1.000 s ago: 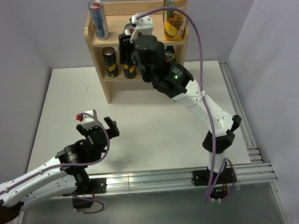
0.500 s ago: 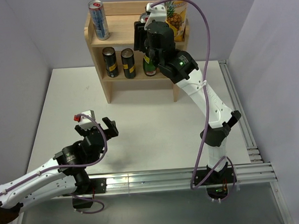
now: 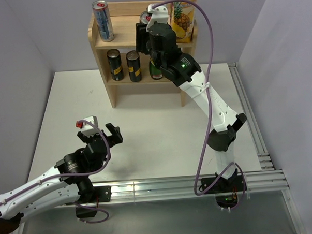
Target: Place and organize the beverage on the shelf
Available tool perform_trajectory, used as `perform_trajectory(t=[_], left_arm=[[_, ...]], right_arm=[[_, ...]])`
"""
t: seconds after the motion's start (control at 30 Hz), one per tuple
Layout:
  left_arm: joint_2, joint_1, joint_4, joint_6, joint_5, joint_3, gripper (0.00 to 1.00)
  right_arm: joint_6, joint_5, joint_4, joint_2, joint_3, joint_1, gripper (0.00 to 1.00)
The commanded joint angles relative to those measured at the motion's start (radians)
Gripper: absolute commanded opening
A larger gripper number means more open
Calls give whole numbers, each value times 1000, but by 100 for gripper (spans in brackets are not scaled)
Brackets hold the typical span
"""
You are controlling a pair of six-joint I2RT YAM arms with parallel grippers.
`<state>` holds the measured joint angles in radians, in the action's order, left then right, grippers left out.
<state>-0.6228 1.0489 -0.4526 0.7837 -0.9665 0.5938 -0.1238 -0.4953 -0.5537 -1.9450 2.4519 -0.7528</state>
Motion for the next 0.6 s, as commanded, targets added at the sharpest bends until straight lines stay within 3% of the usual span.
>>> perform_trajectory(t=[0.0, 0.23, 0.57], left_arm=[[18, 2, 20, 9, -1, -5, 99], [28, 3, 22, 8, 2, -8, 99], [40, 3, 22, 8, 3, -11, 99]], right_arm=[[-11, 37, 52, -48, 24, 7, 0], [-31, 47, 57, -84, 16, 13, 9], [-54, 55, 84, -92, -34, 17, 10]])
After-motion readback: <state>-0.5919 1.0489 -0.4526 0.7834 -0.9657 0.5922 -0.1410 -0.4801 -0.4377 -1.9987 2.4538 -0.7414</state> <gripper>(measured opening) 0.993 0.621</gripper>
